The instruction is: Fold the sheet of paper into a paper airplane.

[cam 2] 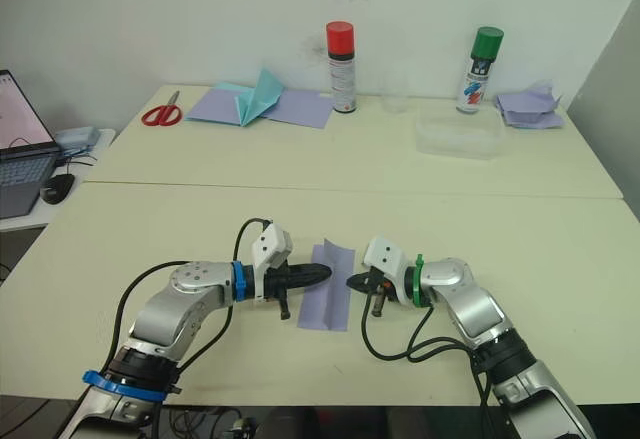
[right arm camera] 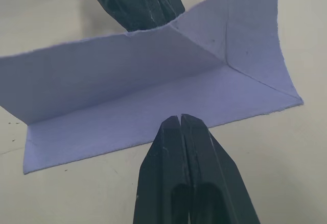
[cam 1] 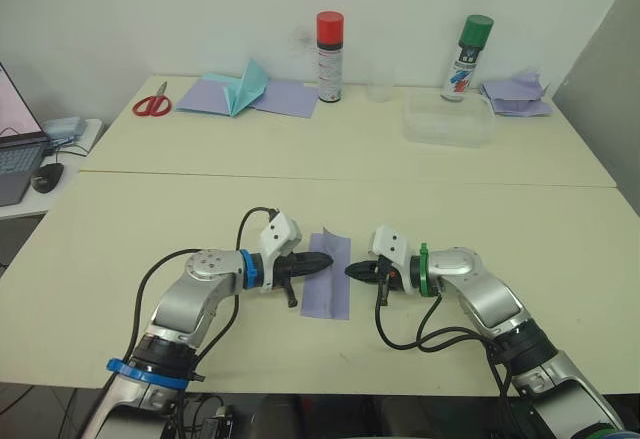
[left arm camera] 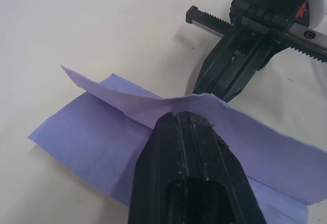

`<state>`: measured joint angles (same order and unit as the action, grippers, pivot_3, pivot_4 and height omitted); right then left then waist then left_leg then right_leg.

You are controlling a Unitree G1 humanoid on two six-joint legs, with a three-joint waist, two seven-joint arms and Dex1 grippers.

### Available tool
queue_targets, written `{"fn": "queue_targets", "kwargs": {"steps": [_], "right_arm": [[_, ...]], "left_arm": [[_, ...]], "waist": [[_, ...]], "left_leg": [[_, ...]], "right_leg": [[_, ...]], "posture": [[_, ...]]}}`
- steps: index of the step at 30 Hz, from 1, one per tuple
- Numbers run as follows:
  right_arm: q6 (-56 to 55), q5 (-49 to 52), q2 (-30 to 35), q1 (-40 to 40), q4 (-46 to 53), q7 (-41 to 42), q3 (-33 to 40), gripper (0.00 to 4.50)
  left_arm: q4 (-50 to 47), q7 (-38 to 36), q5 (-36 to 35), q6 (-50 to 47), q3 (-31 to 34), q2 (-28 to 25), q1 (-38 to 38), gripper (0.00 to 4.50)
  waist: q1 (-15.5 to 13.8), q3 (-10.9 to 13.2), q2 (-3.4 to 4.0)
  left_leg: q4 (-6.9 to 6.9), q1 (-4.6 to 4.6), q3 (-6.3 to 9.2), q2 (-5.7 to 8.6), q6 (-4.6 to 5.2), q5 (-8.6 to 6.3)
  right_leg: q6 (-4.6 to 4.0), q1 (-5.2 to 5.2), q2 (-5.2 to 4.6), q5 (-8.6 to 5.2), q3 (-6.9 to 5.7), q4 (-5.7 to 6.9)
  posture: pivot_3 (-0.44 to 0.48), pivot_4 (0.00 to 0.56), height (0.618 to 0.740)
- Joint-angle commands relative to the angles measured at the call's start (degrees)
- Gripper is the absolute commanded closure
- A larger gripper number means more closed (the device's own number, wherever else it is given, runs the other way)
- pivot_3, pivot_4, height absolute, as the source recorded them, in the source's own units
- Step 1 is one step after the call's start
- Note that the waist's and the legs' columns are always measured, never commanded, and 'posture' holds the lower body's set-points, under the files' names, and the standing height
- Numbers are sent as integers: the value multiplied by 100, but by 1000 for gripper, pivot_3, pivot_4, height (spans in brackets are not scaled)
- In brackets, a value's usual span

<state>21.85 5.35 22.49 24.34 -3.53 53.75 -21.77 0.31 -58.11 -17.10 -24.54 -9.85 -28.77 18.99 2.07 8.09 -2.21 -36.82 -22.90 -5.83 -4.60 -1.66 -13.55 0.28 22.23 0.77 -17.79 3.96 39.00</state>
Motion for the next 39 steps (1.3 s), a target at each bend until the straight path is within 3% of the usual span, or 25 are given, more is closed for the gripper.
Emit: {"fn": "queue_targets", "kwargs": {"steps": [1,8,11,18,23,28,32,39], "right_arm": [[214,-160,31,-61,-160,-80,-102,4500],[601,87,-48,-43,31,-175,154,4500],[990,278,-16,20,266,-126,299,3873],[1725,536,89,289,777,-297,623,1423],[2645,1002,-67,499,1347,-493,853,1423],[3569,1437,-322,593,1717,-826,1010,1423],[4603,1867,-730,670,1899,-1281,1384,1423],[5393,2207,-770,685,2065,-1691,1570,1423]], "left_arm": [[-13,-10,52,104,-108,90,159,4474],[115,-59,159,234,-128,54,179,4474],[141,-82,184,261,-137,51,191,4500],[160,-109,232,286,-164,56,207,4500],[180,-155,272,292,-163,50,222,4500],[176,-179,294,291,-163,80,227,4500],[63,-195,225,229,-153,121,227,4500],[-137,-216,46,89,-111,164,222,4500]], "waist": [[-1,1,0],[0,6,-1],[-12,13,0],[-23,38,-2],[-13,50,4],[-29,49,4],[-29,49,4],[-26,50,5]], "left_leg": [[0,0,0,0,0,0],[0,-1,0,0,0,0],[-1,-3,-1,2,0,0],[-2,-13,-1,4,0,0],[2,-29,-1,3,-1,-1],[-7,-113,6,3,-2,0],[-8,-120,6,3,-3,0],[-11,-125,10,8,-2,0]], "right_leg": [[0,0,0,0,0,0],[0,0,0,0,0,0],[-1,0,-1,1,0,0],[-4,7,-4,2,-1,-1],[-9,22,-3,5,-3,-2],[-20,104,1,14,-10,8],[-20,106,0,14,-6,5],[-20,107,0,14,-7,6]], "posture": [[0,150,740],[0,150,740],[0,150,740],[0,150,740],[0,150,740],[0,150,740],[0,150,740],[0,150,740]]}}
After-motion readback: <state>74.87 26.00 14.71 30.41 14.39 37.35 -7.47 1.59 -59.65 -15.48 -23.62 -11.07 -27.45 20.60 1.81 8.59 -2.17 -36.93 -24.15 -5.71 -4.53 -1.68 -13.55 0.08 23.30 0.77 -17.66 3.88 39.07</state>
